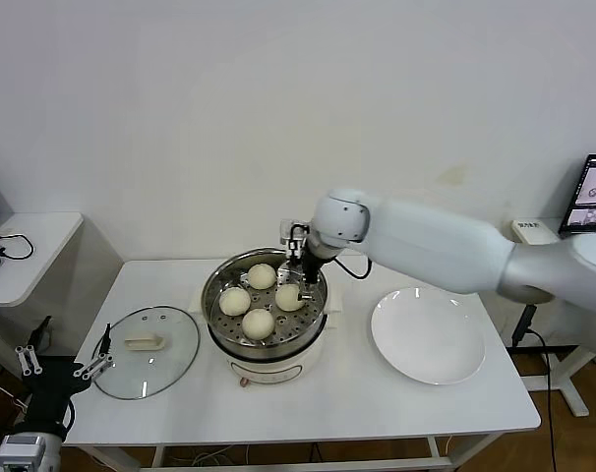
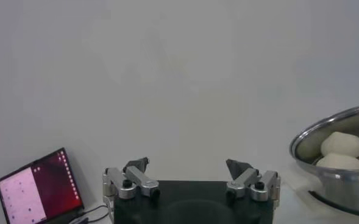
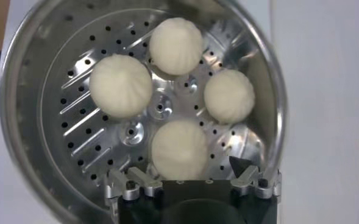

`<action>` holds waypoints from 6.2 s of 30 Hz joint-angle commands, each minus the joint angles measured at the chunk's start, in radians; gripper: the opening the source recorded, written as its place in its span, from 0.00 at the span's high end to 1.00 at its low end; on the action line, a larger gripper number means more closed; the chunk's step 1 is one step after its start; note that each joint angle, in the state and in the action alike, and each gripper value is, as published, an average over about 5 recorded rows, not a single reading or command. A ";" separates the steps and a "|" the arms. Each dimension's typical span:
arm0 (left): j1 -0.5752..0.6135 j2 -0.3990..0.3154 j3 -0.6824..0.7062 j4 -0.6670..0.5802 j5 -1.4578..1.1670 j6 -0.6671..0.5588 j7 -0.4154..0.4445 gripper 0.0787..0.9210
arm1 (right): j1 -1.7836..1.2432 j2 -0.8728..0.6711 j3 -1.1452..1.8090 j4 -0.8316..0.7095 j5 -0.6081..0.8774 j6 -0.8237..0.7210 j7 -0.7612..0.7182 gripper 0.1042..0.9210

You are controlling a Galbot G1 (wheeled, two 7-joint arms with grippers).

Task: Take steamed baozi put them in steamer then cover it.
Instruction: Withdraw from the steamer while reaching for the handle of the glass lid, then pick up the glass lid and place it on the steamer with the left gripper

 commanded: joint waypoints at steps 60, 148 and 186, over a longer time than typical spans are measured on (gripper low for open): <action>-0.426 0.176 0.250 0.815 1.378 -0.173 -0.167 0.12 | -2.096 0.378 2.021 0.568 -0.314 0.984 0.640 0.12; -0.694 0.205 0.451 1.039 1.262 -0.167 -0.091 0.72 | -2.111 0.439 2.005 0.530 -0.382 1.020 0.638 0.12; -0.388 0.275 0.211 0.190 0.977 0.268 0.151 0.91 | -2.081 0.348 1.888 0.532 -0.450 1.031 0.633 0.12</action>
